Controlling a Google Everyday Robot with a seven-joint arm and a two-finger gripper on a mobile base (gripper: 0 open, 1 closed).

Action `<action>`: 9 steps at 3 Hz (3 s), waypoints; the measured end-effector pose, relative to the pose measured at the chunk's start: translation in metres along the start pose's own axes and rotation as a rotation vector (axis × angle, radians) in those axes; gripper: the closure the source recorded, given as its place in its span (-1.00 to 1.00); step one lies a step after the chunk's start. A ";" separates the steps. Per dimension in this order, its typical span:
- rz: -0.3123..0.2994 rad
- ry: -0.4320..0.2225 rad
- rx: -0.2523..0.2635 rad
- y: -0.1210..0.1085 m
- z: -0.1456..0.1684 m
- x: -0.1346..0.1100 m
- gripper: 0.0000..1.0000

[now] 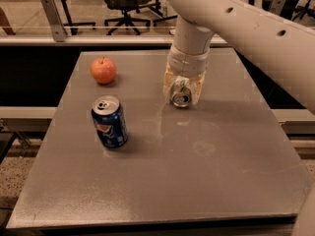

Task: Place 7up can upright

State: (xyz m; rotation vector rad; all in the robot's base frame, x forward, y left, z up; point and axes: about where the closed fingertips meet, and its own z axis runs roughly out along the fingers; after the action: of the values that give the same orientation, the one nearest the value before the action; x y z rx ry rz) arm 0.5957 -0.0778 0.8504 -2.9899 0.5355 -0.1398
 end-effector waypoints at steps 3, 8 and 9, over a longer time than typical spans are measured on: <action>0.354 -0.087 0.195 0.005 -0.064 -0.018 1.00; 1.128 -0.805 0.594 0.014 -0.134 -0.054 1.00; 1.233 -0.917 0.663 0.024 -0.122 -0.055 1.00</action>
Offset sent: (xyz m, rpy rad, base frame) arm -0.0265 -0.0033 0.0785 0.3185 0.0215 -0.4031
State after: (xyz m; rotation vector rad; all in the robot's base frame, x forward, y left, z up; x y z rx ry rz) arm 0.5231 -0.0914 0.9645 -1.4173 1.5569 0.8640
